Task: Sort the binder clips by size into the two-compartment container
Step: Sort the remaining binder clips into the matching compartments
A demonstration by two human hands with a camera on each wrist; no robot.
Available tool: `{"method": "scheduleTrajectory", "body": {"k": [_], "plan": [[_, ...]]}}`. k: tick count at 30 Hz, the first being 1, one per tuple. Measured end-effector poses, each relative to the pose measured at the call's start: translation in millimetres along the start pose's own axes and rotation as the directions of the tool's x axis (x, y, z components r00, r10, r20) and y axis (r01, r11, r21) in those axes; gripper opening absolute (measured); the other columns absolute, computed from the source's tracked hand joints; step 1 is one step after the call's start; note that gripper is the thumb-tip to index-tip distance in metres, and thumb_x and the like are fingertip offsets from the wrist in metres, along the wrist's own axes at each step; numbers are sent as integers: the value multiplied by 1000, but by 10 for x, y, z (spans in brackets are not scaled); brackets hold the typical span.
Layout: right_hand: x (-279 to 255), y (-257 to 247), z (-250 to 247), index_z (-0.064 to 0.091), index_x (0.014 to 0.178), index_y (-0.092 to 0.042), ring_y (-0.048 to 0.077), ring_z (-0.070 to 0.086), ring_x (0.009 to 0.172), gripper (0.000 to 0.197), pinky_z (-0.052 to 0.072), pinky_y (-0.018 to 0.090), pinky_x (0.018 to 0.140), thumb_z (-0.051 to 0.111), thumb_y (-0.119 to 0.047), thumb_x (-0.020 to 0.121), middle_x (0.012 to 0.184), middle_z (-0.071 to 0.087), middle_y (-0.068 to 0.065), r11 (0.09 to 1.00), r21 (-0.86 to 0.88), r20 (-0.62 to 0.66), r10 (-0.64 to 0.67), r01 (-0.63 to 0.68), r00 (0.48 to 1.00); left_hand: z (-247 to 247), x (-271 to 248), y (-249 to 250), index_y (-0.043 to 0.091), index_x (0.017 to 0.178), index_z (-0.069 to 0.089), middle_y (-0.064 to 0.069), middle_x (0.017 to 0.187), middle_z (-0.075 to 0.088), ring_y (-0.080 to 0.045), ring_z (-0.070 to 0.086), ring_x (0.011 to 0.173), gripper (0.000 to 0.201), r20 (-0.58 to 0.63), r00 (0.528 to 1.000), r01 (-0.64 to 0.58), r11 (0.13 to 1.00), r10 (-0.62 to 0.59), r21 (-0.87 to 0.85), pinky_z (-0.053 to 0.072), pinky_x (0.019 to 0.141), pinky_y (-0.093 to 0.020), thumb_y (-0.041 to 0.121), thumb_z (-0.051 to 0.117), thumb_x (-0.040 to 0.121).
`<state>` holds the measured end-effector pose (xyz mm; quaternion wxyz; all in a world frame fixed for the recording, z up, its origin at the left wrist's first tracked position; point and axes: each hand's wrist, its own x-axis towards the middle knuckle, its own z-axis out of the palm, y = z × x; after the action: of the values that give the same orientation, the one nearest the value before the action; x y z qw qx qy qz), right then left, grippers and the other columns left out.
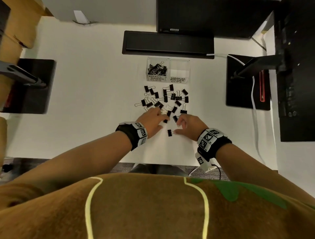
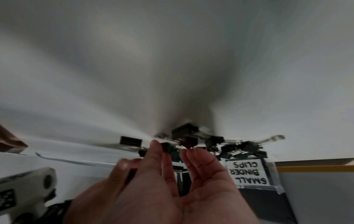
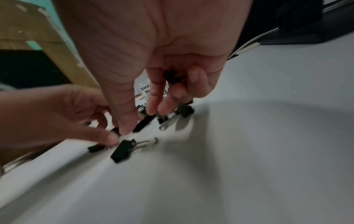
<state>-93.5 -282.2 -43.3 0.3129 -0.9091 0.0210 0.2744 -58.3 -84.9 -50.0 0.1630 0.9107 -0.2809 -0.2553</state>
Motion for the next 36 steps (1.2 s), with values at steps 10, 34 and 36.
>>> {"method": "scheduleTrajectory", "body": {"k": [10,34,36], "plan": [[265,-164,-66,57,83,-15,14,51,69,5,44,24,61,61,-19,84,70,49,-9,998,53,-95,37,-32,995,-254,-41,-464,12,97,61,-5,98,51,-23,54,96,19,-155,964,172,953,-215,-248,49,88,-41,10,64,79],[1323,-1220,-821,59,119,-15,22,56,114,45,46,25,87,41,9,86,125,58,7,994,-60,-189,-103,93,977,-300,-26,-570,13,107,56,-7,111,48,-20,46,99,24,-213,908,294,912,-360,-284,44,85,-32,9,54,84],[1259,-1179,-807,59,118,-14,20,54,115,46,46,24,90,39,10,85,126,56,7,993,-18,-236,-119,118,964,-344,5,-629,14,115,53,-10,120,45,-24,45,108,31,-258,881,322,902,-397,-288,44,88,-35,10,56,85]]}}
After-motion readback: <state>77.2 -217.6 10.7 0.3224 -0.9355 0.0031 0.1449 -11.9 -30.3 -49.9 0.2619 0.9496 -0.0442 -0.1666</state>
